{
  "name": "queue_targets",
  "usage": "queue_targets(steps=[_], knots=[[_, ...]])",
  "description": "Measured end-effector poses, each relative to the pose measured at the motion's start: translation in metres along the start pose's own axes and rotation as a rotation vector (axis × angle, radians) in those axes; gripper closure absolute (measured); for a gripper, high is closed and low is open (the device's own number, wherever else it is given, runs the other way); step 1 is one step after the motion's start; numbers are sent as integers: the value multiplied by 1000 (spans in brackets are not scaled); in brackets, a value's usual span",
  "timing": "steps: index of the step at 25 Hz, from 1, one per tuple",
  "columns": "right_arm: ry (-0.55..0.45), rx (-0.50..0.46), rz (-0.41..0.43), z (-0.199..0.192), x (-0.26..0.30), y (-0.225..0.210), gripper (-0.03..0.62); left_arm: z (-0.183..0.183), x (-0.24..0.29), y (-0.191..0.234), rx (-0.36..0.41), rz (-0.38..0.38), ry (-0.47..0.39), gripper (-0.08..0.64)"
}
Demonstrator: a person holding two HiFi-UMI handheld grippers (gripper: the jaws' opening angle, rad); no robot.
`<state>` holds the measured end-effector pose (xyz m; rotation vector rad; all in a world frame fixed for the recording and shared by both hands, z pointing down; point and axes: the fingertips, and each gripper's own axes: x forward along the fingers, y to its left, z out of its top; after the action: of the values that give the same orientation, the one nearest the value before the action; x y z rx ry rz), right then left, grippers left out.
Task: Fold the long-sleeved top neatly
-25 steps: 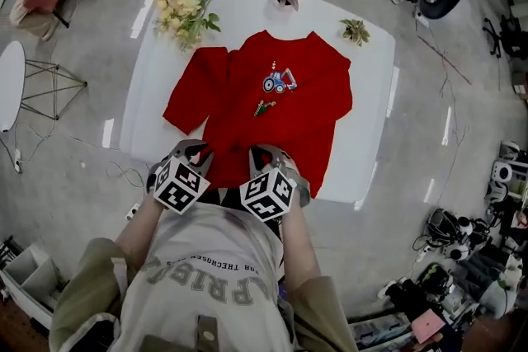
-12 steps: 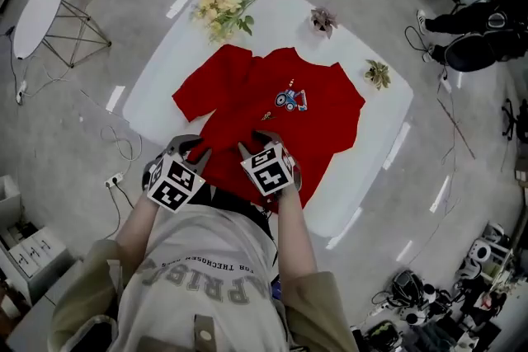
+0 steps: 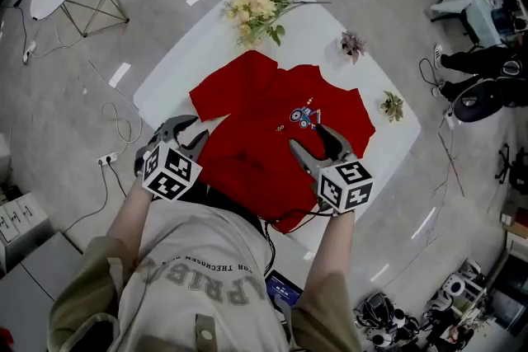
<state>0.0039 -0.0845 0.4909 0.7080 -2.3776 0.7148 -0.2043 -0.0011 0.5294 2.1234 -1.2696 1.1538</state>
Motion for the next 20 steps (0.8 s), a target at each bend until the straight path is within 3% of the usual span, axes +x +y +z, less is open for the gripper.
queue_targets(steps=[1, 5, 11, 16, 20], knots=[[6, -4, -27, 9, 2, -15, 285, 4, 4, 13, 14, 14, -2, 416], [59, -30, -147, 36, 31, -67, 285, 26, 26, 63, 39, 25, -5, 387], [162, -7, -270, 57, 86, -129, 285, 47, 81, 100, 37, -106, 90, 368], [223, 38, -310, 51, 123, -161, 287, 29, 120, 96, 90, -202, 257, 370], [291, 25, -298, 36, 144, -169, 303, 25, 127, 93, 101, -238, 289, 382]])
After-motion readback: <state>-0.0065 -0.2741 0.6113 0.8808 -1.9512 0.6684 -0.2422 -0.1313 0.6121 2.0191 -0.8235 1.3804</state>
